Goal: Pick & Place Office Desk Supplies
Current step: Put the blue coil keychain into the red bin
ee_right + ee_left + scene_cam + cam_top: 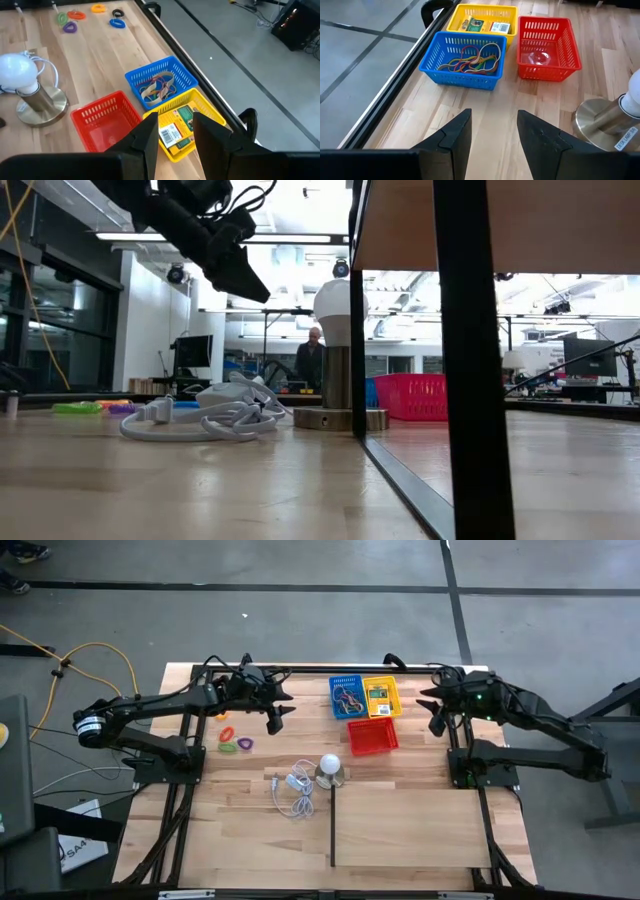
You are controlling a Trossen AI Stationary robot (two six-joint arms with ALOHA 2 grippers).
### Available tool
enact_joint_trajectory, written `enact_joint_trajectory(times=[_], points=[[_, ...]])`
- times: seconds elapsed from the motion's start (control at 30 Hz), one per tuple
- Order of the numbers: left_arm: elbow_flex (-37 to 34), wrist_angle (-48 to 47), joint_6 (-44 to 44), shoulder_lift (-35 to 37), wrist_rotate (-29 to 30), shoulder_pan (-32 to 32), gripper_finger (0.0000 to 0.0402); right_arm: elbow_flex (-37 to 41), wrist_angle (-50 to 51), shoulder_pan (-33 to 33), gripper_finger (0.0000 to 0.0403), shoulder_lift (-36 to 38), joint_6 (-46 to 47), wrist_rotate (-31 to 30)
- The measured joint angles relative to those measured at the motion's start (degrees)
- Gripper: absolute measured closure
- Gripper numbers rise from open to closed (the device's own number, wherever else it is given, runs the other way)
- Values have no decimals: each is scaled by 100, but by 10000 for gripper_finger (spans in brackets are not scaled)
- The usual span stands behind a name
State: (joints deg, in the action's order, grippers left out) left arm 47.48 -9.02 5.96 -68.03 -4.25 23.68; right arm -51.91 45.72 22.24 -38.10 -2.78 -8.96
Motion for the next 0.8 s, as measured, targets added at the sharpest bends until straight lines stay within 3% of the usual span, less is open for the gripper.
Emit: enact_joint_trajectory(times=[0.8], points=[[0,2,68,0,0,0,250,1,-40,0,293,816,-5,-148]])
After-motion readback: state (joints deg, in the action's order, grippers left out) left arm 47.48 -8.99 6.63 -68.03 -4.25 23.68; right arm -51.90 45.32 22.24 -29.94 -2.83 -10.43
